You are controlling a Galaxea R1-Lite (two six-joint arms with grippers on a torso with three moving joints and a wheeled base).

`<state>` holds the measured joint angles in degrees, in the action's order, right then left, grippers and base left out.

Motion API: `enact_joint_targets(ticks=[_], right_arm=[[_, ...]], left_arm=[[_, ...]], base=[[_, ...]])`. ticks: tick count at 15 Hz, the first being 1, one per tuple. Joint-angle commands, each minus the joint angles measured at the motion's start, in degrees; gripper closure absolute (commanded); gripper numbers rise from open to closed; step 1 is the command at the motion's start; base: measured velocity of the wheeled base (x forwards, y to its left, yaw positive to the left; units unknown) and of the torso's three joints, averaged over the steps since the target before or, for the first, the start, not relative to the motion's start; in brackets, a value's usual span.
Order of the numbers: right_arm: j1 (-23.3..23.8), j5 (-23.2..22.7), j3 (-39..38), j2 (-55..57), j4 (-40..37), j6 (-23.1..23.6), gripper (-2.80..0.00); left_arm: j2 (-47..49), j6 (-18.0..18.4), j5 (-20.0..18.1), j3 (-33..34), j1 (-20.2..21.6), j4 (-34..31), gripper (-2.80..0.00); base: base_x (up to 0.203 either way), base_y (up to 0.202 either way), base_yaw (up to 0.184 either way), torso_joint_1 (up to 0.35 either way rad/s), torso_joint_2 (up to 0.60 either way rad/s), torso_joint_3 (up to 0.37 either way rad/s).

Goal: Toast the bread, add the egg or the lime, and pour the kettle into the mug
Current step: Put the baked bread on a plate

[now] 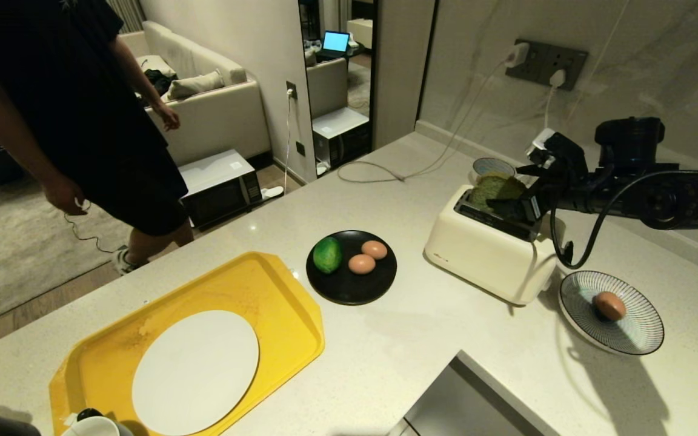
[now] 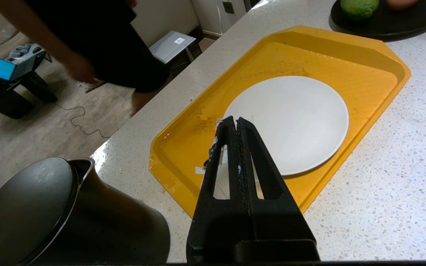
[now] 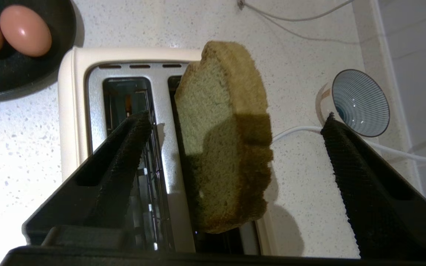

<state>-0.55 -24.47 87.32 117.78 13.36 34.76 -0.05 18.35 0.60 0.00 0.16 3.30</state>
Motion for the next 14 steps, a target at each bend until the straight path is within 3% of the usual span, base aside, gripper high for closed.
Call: enact_joint_targets(ticks=[1, 14], right_arm=[[0.0, -0.1, 0.1, 0.9, 0.1, 0.2, 0.00], [0.0, 0.7, -0.2, -2.8, 0.0, 0.1, 0.00]], left_arm=[[0.0, 0.1, 0.0, 0.0, 0.0, 0.1, 0.00], [0.0, 0.1, 0.0, 0.0, 0.0, 0.1, 0.00]], base=[[0.000, 0.000, 0.000, 0.000, 0.00, 0.000], [0.000, 0.000, 0.000, 0.000, 0.00, 0.000]])
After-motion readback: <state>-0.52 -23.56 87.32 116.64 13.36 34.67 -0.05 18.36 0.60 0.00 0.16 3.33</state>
